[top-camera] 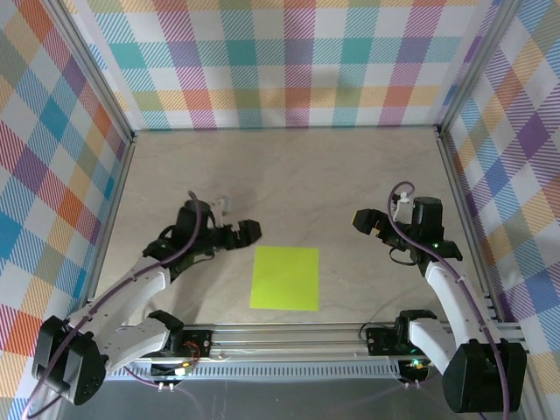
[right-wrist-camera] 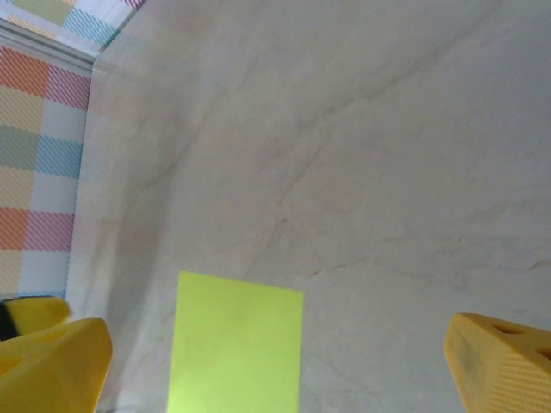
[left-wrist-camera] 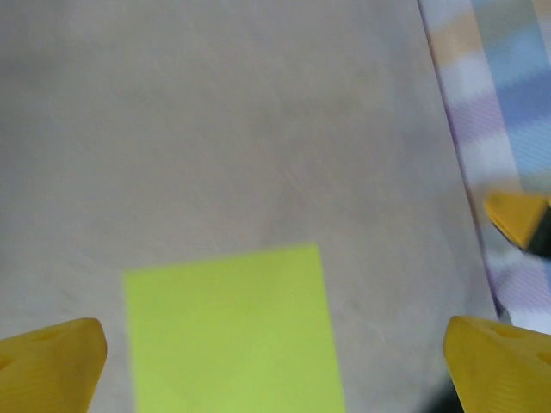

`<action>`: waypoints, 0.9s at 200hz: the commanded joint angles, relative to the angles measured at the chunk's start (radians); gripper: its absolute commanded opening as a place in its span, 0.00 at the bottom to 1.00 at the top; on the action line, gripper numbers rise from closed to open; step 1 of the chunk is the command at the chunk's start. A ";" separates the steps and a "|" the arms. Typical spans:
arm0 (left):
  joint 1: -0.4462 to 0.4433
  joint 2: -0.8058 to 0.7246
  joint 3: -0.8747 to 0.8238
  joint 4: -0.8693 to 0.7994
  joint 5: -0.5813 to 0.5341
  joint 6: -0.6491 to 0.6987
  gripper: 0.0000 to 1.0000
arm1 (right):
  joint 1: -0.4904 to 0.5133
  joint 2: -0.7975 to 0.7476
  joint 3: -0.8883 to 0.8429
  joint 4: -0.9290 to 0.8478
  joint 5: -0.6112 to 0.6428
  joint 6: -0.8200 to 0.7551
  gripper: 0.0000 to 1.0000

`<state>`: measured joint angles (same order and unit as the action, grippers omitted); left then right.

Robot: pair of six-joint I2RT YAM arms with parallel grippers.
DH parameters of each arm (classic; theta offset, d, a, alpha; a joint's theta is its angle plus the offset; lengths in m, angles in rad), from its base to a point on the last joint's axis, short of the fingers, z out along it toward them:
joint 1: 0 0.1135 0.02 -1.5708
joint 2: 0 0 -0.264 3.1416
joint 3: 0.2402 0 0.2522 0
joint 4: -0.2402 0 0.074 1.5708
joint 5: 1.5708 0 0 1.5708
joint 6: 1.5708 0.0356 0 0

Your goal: Fold a paper plane with a square sheet of paper (fold left side to right side)

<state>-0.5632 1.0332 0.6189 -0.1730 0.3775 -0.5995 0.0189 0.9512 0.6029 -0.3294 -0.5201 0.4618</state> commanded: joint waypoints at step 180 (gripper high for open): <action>-0.091 0.756 0.317 0.113 -0.064 -0.033 1.00 | 0.007 0.073 0.054 -0.052 0.101 -0.006 0.99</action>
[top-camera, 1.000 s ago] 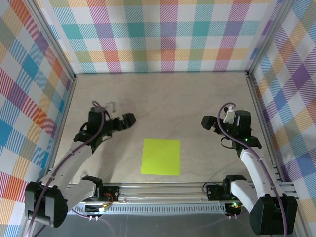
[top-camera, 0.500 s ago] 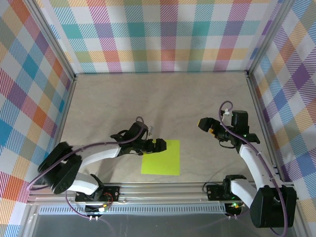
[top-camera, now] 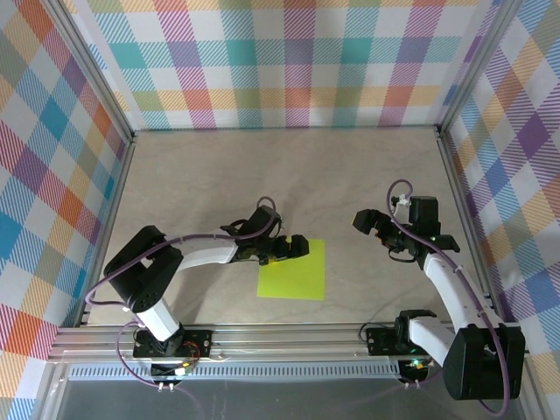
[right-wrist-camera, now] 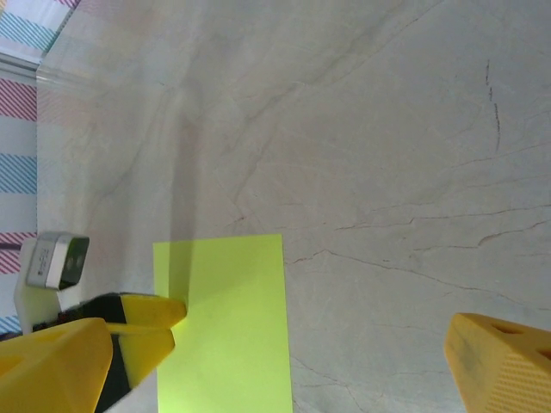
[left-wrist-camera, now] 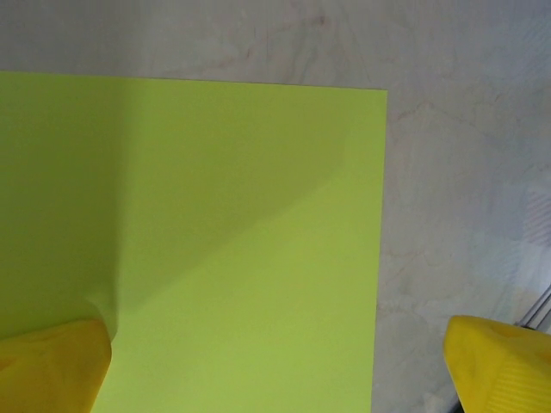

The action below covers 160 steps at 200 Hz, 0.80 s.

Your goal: Fold a paper plane with a square sheet of paper (fold left side to right side)

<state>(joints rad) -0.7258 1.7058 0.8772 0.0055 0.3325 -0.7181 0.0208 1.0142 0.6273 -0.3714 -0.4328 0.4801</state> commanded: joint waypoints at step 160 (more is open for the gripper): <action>0.196 0.118 0.355 -0.186 0.070 0.296 1.00 | 0.013 0.105 0.075 -0.060 0.074 -0.097 0.99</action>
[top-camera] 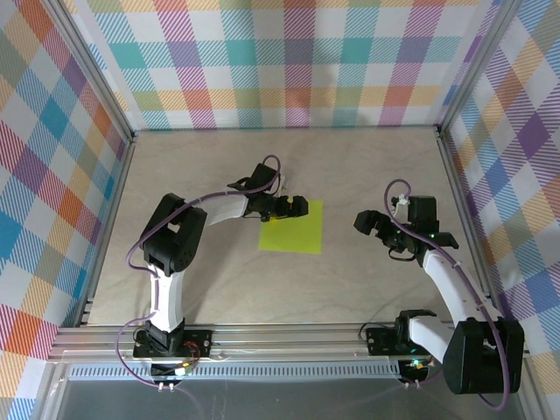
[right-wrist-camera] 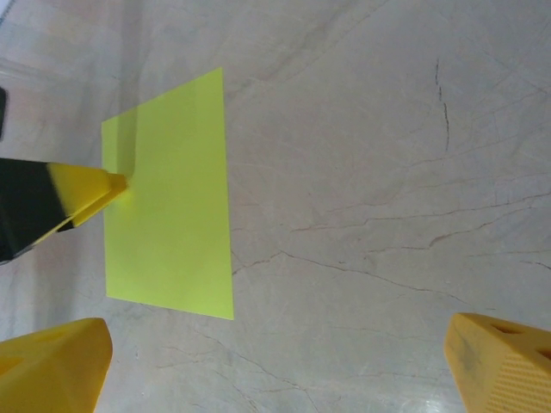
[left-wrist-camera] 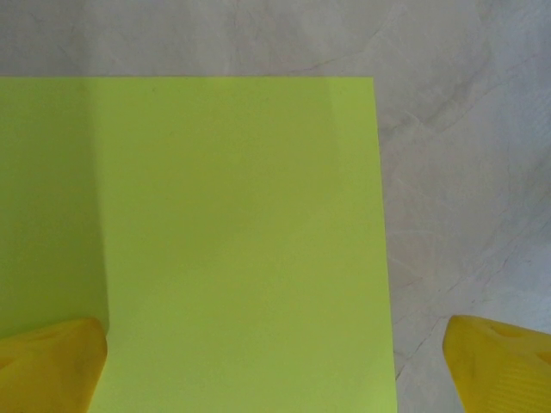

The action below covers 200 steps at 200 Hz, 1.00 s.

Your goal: Fold a paper plane with a square sheet of paper (fold left side to right side)

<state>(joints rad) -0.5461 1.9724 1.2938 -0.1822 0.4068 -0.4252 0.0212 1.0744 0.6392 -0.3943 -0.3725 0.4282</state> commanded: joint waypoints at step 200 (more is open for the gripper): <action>0.044 -0.225 -0.309 0.096 -0.004 -0.181 0.51 | 0.438 0.864 0.734 -0.089 0.302 -0.269 0.99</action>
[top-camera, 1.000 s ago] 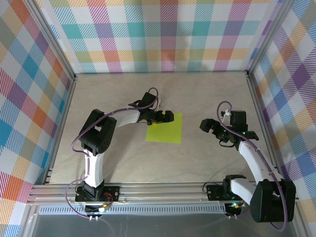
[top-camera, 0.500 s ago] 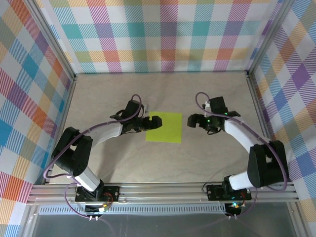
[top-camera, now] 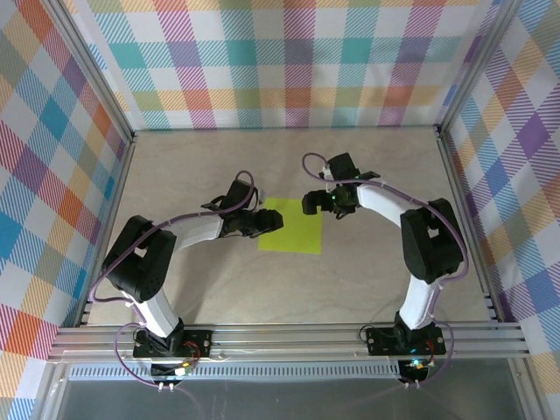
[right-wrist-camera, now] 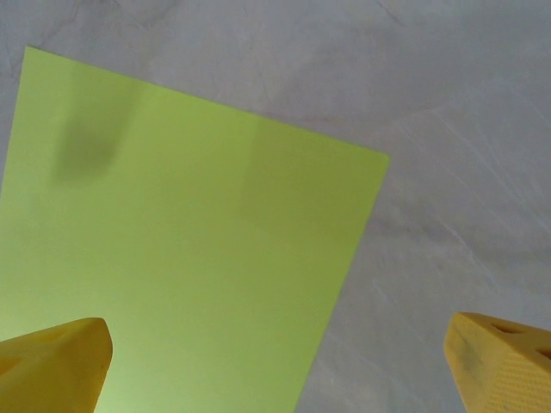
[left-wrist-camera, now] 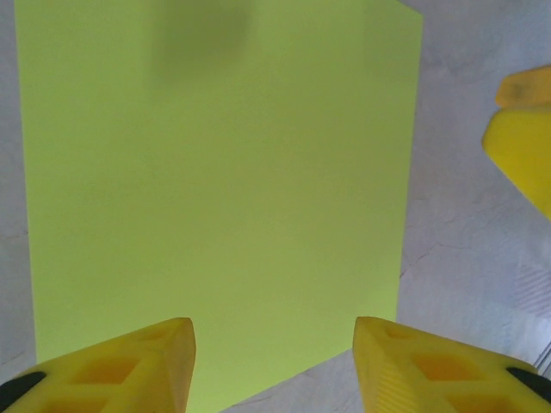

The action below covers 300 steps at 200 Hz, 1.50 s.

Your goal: Fold a paper plane with a square sheet of paper (fold left side to right side)

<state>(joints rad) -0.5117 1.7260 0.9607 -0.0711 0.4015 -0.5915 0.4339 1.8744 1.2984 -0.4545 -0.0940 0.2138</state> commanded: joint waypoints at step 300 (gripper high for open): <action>0.026 -0.038 -0.051 0.021 -0.003 -0.025 0.63 | 0.112 0.040 0.061 -0.107 -0.208 0.016 0.32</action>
<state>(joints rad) -0.5110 1.7737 0.9436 -0.0578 0.3996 -0.6144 0.5682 1.9877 1.3964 -0.5694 -0.1612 0.2111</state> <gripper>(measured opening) 0.603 0.369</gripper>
